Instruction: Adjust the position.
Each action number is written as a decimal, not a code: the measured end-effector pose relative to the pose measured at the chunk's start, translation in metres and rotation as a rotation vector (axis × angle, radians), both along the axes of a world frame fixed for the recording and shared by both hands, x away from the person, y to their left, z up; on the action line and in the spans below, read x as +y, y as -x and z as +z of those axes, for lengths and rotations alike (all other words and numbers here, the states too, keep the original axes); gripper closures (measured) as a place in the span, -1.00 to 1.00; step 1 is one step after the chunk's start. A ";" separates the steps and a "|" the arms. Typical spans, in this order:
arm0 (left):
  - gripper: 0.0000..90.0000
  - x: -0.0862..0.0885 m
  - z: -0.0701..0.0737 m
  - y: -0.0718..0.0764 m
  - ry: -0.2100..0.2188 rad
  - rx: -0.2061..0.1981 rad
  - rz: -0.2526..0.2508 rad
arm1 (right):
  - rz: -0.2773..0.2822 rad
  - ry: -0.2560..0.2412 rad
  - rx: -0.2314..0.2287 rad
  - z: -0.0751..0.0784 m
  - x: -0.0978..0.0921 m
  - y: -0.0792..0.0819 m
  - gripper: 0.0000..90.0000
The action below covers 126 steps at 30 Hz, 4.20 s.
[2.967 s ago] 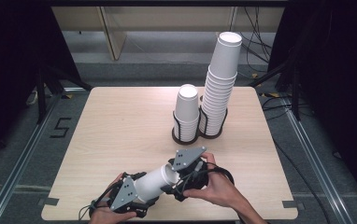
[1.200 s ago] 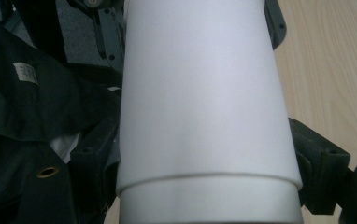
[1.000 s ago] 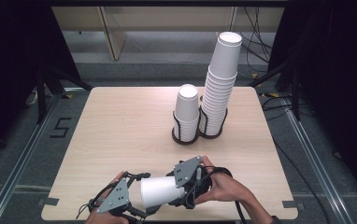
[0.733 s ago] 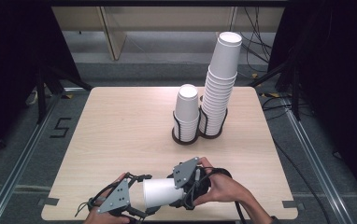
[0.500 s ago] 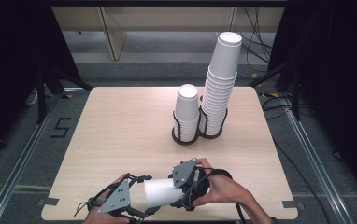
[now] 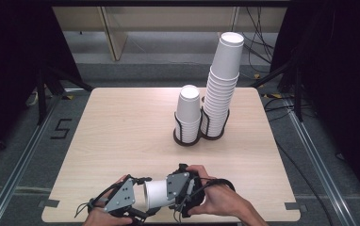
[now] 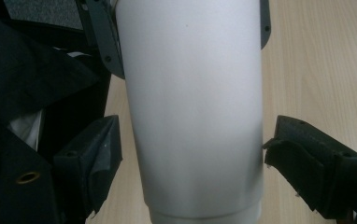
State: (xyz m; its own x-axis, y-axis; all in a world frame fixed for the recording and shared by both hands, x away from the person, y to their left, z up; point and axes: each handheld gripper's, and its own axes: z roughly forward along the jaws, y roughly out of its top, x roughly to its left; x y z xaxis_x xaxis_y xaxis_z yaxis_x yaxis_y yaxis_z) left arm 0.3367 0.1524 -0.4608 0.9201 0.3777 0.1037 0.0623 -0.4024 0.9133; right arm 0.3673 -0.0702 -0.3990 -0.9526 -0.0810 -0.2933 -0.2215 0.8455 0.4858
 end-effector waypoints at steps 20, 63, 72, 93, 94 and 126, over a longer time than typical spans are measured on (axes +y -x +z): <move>-0.93 0.004 -0.002 -0.003 0.258 0.102 0.047 | 0.019 -0.114 0.132 -0.011 -0.005 -0.011 -0.50; -0.75 -0.004 0.003 0.004 0.246 0.107 0.094 | -0.138 -0.208 0.193 -0.034 -0.011 -0.007 -0.53; -0.84 -0.001 -0.001 0.000 0.385 0.126 0.103 | -0.123 -0.332 0.296 -0.043 -0.013 -0.012 -0.49; -0.65 0.001 0.002 -0.003 0.319 0.099 0.144 | -0.196 -0.332 0.345 -0.052 -0.022 -0.018 -0.64; -0.65 0.001 0.002 -0.003 0.319 0.099 0.144 | -0.196 -0.332 0.345 -0.052 -0.022 -0.018 -0.64; -0.64 0.033 0.001 -0.028 0.044 0.086 0.446 | -0.324 -0.322 0.318 -0.059 -0.082 -0.014 -0.57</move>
State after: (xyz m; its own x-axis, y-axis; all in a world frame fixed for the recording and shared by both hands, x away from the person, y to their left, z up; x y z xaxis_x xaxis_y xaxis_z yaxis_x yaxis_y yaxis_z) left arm 0.3647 0.1854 -0.4601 0.6708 0.7416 0.0092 0.2971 -0.2802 0.9128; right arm 0.3813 -0.1521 -0.4581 -0.9594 0.2773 0.0511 0.2250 0.6435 0.7317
